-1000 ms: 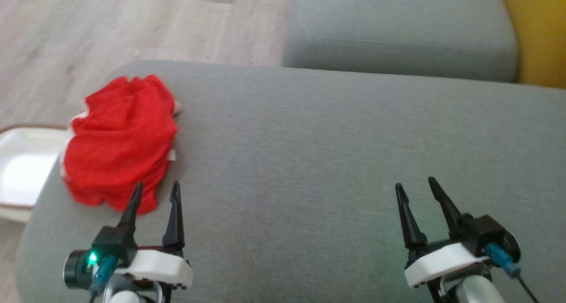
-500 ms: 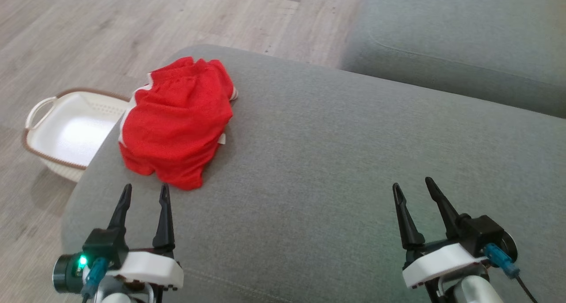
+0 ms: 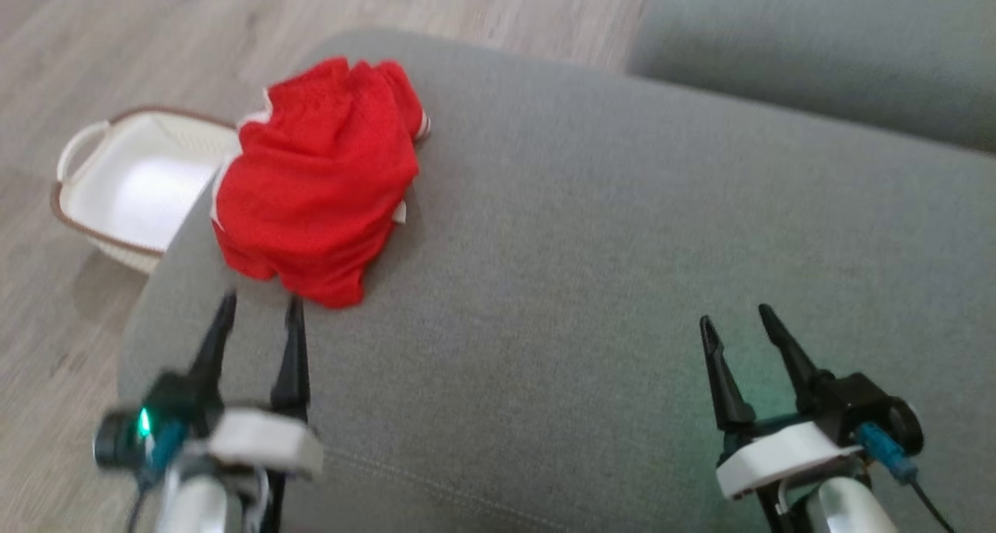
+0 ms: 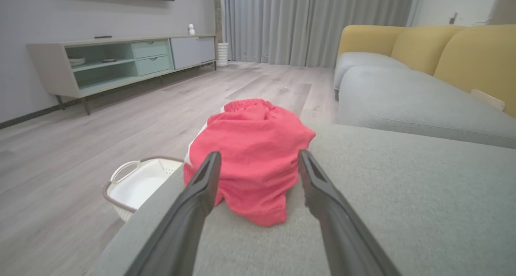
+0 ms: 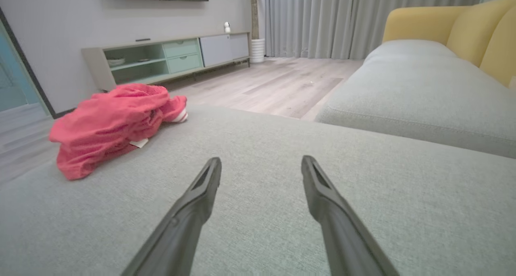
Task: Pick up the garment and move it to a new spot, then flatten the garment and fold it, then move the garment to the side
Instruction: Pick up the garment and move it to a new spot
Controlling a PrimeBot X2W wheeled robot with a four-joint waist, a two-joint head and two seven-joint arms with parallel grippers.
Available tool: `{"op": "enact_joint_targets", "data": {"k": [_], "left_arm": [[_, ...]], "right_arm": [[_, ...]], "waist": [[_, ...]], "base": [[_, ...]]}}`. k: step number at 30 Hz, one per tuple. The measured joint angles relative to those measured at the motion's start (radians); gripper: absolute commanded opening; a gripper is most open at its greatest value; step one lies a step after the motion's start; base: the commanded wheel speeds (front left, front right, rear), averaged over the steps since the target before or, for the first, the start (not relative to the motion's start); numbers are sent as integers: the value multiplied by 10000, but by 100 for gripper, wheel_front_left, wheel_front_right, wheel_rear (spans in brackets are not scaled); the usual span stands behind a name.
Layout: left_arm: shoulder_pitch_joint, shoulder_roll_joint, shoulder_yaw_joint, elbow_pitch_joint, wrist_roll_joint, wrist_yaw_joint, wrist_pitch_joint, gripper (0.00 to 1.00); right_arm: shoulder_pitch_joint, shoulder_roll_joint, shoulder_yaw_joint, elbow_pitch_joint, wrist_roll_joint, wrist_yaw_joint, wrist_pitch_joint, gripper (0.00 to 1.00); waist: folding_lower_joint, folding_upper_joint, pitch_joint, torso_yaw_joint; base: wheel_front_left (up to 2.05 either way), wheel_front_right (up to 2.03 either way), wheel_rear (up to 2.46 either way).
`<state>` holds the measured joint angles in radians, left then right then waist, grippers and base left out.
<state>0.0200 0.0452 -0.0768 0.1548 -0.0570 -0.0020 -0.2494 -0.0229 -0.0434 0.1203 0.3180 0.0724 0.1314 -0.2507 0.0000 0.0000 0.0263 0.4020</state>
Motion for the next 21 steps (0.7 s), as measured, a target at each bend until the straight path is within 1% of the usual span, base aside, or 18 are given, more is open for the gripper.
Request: {"op": "enact_joint_targets", "data": {"k": [2, 5, 7, 10, 12, 15, 18, 19, 21], "left_arm": [[-677, 111, -21, 148, -107, -267, 0, 100], [-2138, 420, 102, 320, -382, -562, 196, 100], [-3288, 815, 222, 522, -422, -690, 679, 100], [-4953, 1254, 347, 1227, -708, -894, 1839, 100], [-5978, 1346, 341, 2079, -1162, -1081, 2692, 100], [-7383, 1425, 222, 3611, -1891, -1218, 3703, 100], [-8547, 1584, 142, 5083, -2408, -1225, 4334, 100], [-9140, 1751, -2, 5958, -2506, -1225, 4581, 100], [-9617, 1848, -121, 6750, -2568, -1225, 4782, 100]], "right_arm": [[-116, 0, -136, -19, -278, 0, 0, 100], [-348, 0, -301, -33, -694, 0, 0, 100], [-551, -2, -401, -38, -957, 0, 0, 100], [-866, -6, -656, -167, -1304, 0, 0, 100], [-1050, -12, -838, -311, -1476, 0, 0, 100], [-1298, -98, -1022, -422, -1655, 0, 0, 100], [-1526, -301, -1110, -537, -1710, 0, 0, 100], [-1696, -418, -1172, -594, -1747, 0, 0, 100], [-1848, -512, -1187, -652, -1816, 0, -2, 100]], "waist": [[0, 0, 352, -51], [0, 0, 914, -133], [0, 0, 1288, -197], [0, 0, 1836, -300], [0, 0, 2199, -351], [0, 0, 2729, -389], [0, 0, 3227, -432], [0, 0, 3532, -476], [1, 0, 3824, -528]], "base": [[0, 0, 0], [0, 0, 0], [0, 0, 0], [0, 0, 0], [0, 0, 0], [0, 0, 0], [0, 0, 0], [0, 0, 0], [0, 0, 0]]}}
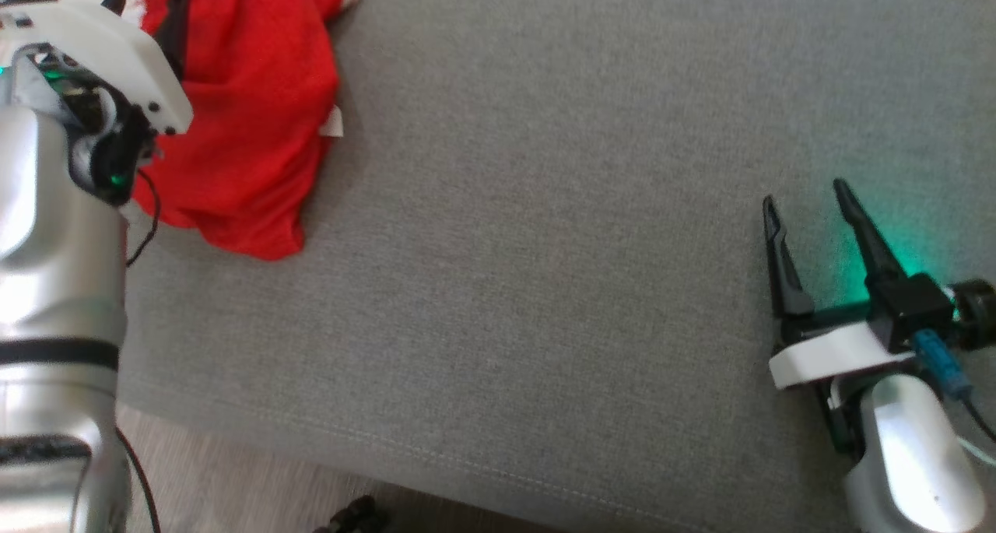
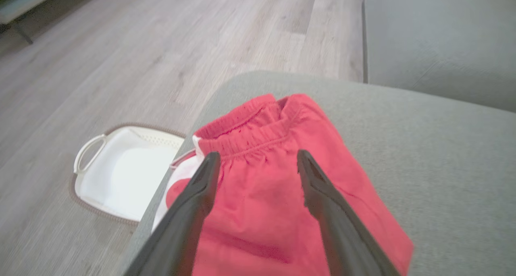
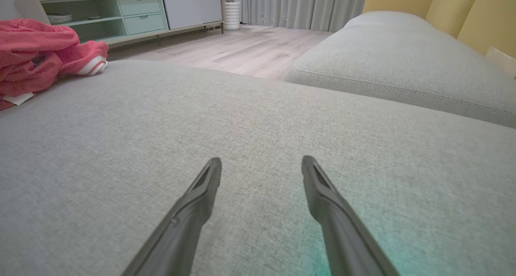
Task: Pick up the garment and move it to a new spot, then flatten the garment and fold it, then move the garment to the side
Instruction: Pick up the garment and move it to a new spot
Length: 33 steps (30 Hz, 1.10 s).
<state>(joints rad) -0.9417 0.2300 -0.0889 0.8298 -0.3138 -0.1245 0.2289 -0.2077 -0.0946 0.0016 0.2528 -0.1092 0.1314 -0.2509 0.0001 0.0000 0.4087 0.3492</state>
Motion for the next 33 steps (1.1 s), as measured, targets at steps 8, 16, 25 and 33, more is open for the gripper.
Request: {"op": "enact_joint_targets", "data": {"k": [8, 16, 25, 33], "left_arm": [[-1114, 33, -73, 2132, -217, -65, -140, 100], [-1379, 54, -130, 3356, -215, -61, -1055, 5], [-1442, 81, -646, 3382, -481, -63, -3193, 0], [-1450, 560, -2435, 1687, -1174, -63, -4289, 0]], "right_arm": [[-233, -90, 73, -479, -54, 2, -104, 100], [-347, -94, 67, -729, -157, 2, -134, 100], [-477, -40, -219, -161, -249, 2, -127, 100], [-160, 293, -332, 416, -201, 2, -113, 100]], "waist": [[0, 0, 742, -197], [0, 0, 1022, -376], [0, 0, 392, -402], [0, 0, -950, -597]], "base": [[0, 0, 0], [0, 0, 0], [0, 0, 0], [0, 0, 0]]}}
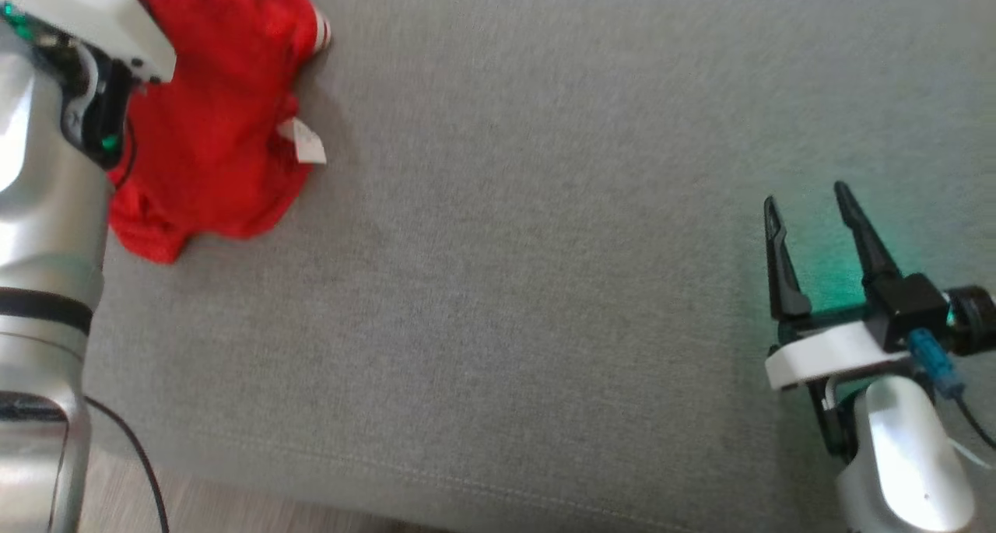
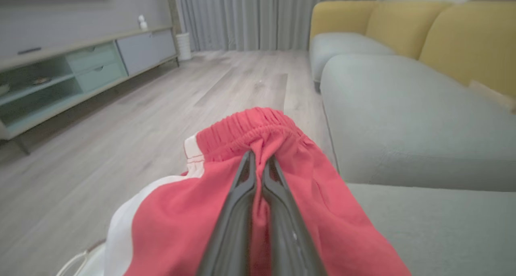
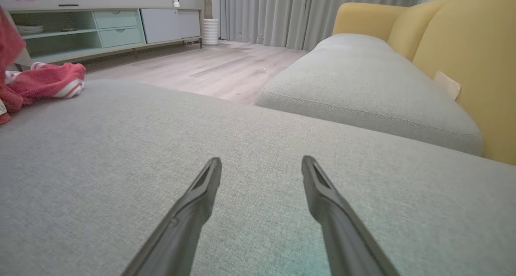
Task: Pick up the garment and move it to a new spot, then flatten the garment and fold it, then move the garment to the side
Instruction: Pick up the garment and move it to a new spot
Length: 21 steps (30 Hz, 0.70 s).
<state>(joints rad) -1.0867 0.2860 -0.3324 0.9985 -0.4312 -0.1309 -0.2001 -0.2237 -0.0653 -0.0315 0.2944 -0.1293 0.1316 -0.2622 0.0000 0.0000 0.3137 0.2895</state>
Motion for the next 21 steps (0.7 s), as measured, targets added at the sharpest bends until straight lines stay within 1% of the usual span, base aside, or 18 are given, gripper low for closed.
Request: {"op": "enact_joint_targets", "data": {"k": [3, 5, 9, 11, 13, 18, 21], "left_arm": [[4, 255, -826, -899, -431, 0, -50, 0], [17, 376, -1365, -1561, -767, 0, -8, 0], [63, 752, -2247, -2917, -1488, 0, 439, 0], [112, 913, -2569, -3501, -1887, 0, 742, 0], [208, 1024, -2986, -4015, -1988, 0, 941, 0], [680, 1030, -3542, -5014, -2408, -2, 1120, 0], [982, 897, -3808, -5388, -2424, -2, 1118, 0]], "right_arm": [[203, 46, 130, 142, 144, 0, 0, 100], [419, 67, 303, 190, 516, 0, 0, 100], [827, 107, 554, 203, 1139, 0, 0, 100], [951, 113, 702, 201, 1296, 0, 2, 100], [971, 123, 790, 182, 1450, 0, 17, 100], [1130, 134, 966, 33, 1674, 0, 25, 100], [1279, 134, 1009, -56, 1785, 0, 27, 100]], "waist": [[0, 0, -605, -189], [0, 0, -1023, -363], [0, 0, -1701, -936], [0, 0, -1924, -1357], [0, 0, -2108, -1820], [0, 0, -2442, -3100], [0, 0, -2538, -3885]], "base": [[0, 0, 0], [0, 0, 0], [0, 0, 0], [0, 0, 0], [0, 0, 0], [0, 0, 0], [0, 0, 0]]}}
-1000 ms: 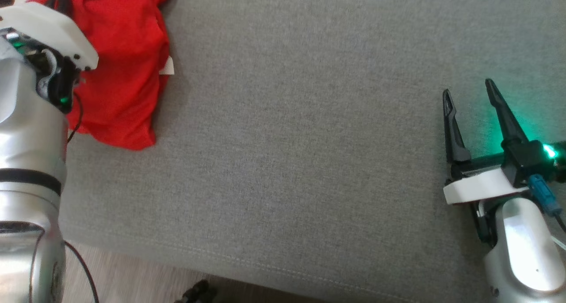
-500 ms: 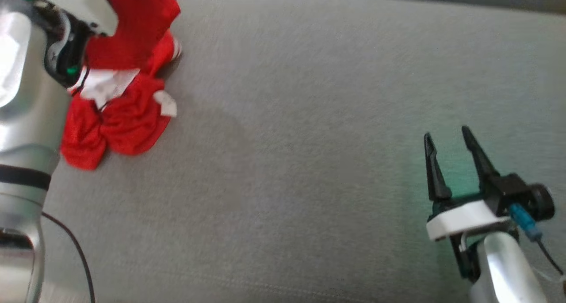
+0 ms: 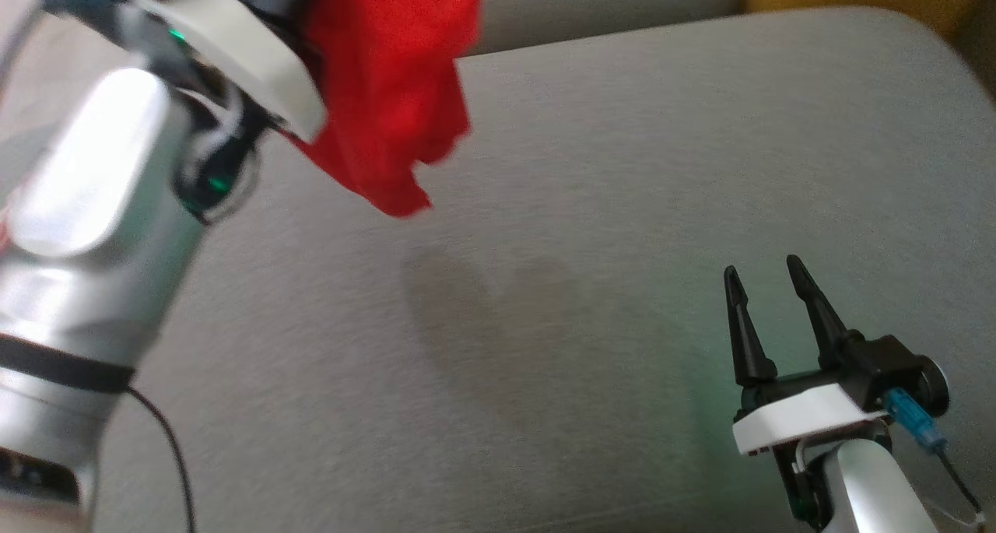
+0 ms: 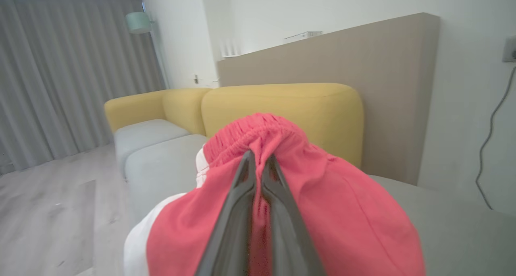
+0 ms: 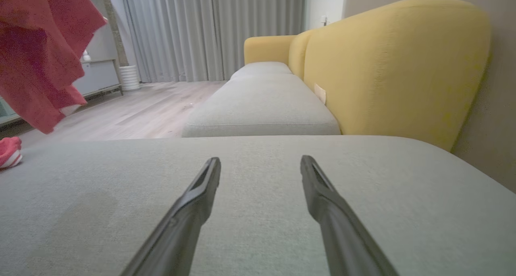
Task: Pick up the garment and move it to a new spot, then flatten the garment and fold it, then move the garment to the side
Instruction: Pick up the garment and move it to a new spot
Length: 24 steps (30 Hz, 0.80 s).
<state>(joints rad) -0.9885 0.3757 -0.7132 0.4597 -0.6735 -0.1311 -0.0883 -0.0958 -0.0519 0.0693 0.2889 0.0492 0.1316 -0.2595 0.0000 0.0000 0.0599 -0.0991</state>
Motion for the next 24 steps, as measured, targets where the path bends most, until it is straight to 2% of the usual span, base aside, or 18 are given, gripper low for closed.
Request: {"op": "enact_joint_targets", "data": {"k": [4, 8, 11, 17, 22, 23, 24], "left_arm": [[246, -502, -449, -165, 44, 44, -59, 0], [614, -1407, -679, 353, 29, 268, -573, 0], [1048, -1870, -1150, 1243, 188, 259, -917, 0], [1679, -2288, -2351, 3271, 1154, 186, -1383, 0], [1784, -2652, -2711, 4008, 1369, 109, -1546, 0], [1804, -2725, -2715, 4065, 1369, 109, -1613, 24], [1815, -2784, -2721, 4113, 1381, 109, -1613, 87]], "right_arm": [[30, 2, 121, -188, 226, 0, 0, 100], [30, 0, 140, -336, 401, 0, 0, 100], [15, 0, 303, -376, 525, 0, 0, 100], [-626, 17, 694, -589, 844, 0, 0, 100], [-965, 19, 692, -683, 917, 0, 0, 100], [-967, 19, 656, -681, 915, 0, 0, 100], [-964, 21, 604, -662, 913, 0, 0, 100]], "waist": [[0, 0, 28, -971], [0, 0, 283, -1683], [0, 0, 718, -1954], [0, 0, 1789, -2367], [0, 0, 2454, -2568], [0, 0, 2579, -2587], [0, 0, 2673, -2581]], "base": [[0, 0, 0], [0, 0, 0], [0, 0, 0], [0, 0, 0], [0, 0, 0], [0, 0, 0], [0, 0, 0]]}}
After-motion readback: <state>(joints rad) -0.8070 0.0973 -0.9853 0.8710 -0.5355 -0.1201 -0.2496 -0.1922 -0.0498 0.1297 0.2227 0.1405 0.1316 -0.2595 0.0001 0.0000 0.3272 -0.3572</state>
